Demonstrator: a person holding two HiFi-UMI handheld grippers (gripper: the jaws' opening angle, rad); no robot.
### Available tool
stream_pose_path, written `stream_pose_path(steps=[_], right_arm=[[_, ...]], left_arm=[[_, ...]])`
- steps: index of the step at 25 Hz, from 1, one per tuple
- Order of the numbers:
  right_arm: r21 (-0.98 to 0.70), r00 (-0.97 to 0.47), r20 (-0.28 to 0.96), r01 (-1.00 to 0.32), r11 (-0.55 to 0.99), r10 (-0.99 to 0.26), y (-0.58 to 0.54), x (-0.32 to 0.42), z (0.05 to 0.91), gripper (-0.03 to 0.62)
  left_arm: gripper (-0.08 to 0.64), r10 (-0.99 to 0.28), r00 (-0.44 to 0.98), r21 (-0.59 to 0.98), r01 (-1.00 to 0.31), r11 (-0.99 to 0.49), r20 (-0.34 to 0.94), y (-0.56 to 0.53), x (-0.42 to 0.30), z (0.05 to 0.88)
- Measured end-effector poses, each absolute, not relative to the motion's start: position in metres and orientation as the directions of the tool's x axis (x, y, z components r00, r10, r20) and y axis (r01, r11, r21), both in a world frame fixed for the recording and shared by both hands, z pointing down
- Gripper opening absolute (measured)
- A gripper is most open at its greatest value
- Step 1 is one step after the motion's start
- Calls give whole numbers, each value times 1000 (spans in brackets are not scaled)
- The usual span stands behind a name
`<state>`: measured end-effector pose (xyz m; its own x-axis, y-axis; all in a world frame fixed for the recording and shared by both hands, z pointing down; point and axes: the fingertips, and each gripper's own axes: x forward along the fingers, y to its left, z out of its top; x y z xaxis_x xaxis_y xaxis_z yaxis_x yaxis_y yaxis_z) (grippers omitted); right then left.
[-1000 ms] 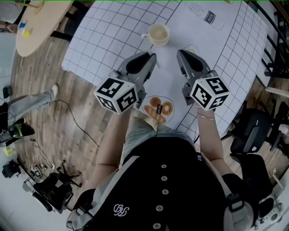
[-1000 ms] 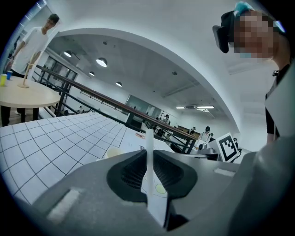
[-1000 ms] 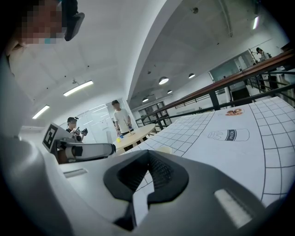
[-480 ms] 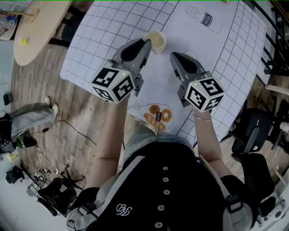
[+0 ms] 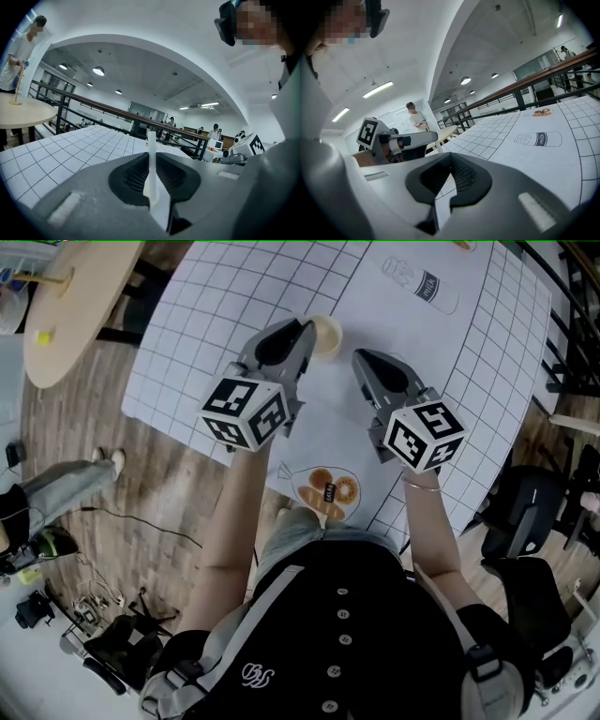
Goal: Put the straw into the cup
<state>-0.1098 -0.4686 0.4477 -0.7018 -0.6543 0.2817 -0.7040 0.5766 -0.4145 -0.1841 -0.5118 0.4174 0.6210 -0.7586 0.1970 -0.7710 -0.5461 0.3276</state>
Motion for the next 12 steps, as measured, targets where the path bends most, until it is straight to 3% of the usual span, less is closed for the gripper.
stream_pose_path(steps=[12], right_arm=[[-420, -714, 279, -692, 587, -642, -475, -125, 457, 0]], left_arm=[[48, -731, 601, 326, -796, -511, 322, -510, -180, 459]])
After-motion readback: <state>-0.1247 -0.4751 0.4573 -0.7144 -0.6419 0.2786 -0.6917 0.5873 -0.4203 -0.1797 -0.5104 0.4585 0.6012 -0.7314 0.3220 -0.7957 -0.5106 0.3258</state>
